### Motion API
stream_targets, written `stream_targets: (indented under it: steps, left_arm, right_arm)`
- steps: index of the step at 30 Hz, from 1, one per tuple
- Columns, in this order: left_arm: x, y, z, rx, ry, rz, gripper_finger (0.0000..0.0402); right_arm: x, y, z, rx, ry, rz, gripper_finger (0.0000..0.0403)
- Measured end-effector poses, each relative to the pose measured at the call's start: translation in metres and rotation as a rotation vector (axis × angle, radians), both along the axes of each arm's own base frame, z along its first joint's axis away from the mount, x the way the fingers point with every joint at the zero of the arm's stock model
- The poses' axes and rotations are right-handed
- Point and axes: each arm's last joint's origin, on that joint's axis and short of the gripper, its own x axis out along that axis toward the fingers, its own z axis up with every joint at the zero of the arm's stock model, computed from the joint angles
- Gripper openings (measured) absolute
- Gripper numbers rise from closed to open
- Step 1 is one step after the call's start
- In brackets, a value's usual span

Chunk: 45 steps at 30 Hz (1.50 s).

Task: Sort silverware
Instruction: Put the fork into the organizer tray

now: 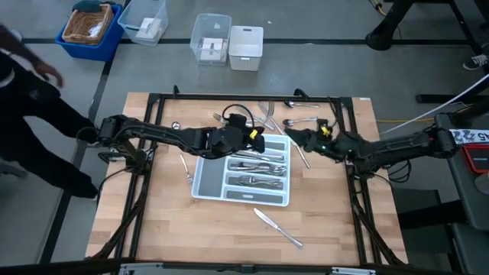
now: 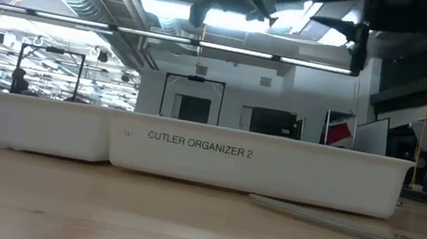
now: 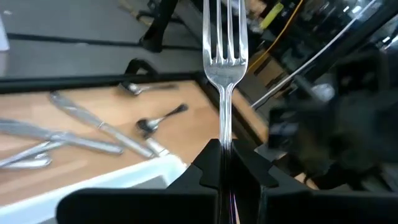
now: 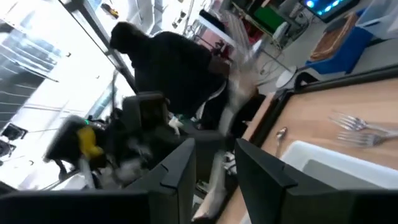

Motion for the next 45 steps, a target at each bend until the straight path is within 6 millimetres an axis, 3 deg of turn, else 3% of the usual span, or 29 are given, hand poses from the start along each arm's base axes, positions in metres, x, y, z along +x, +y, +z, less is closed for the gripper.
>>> stream_targets:
  steps: [9, 13, 36, 39, 45]
  left_arm:
    - [0.006, -0.001, -0.010, 0.000, 0.022, 0.000, 0.0009]
    - [0.006, -0.001, -0.011, 0.005, 0.033, -0.001, 0.0009]
    - [0.005, -0.012, -0.012, 0.027, 0.066, -0.036, 0.0008]
    - [0.005, -0.013, -0.013, 0.029, 0.077, -0.040, 0.0011]
    - [0.005, -0.016, -0.014, 0.059, 0.106, -0.072, 0.0015]
  right_arm:
    - [0.024, -0.014, 0.010, -0.001, 0.026, -0.043, 0.0115]
    - [0.034, -0.017, 0.002, 0.040, 0.097, -0.050, 0.0115]
    - [0.069, -0.019, 0.002, 0.050, 0.151, -0.062, 0.0115]
    - [0.071, -0.019, 0.001, 0.050, 0.158, -0.055, 0.0098]
    - [0.071, -0.018, 0.003, 0.045, 0.148, -0.033, 0.0013]
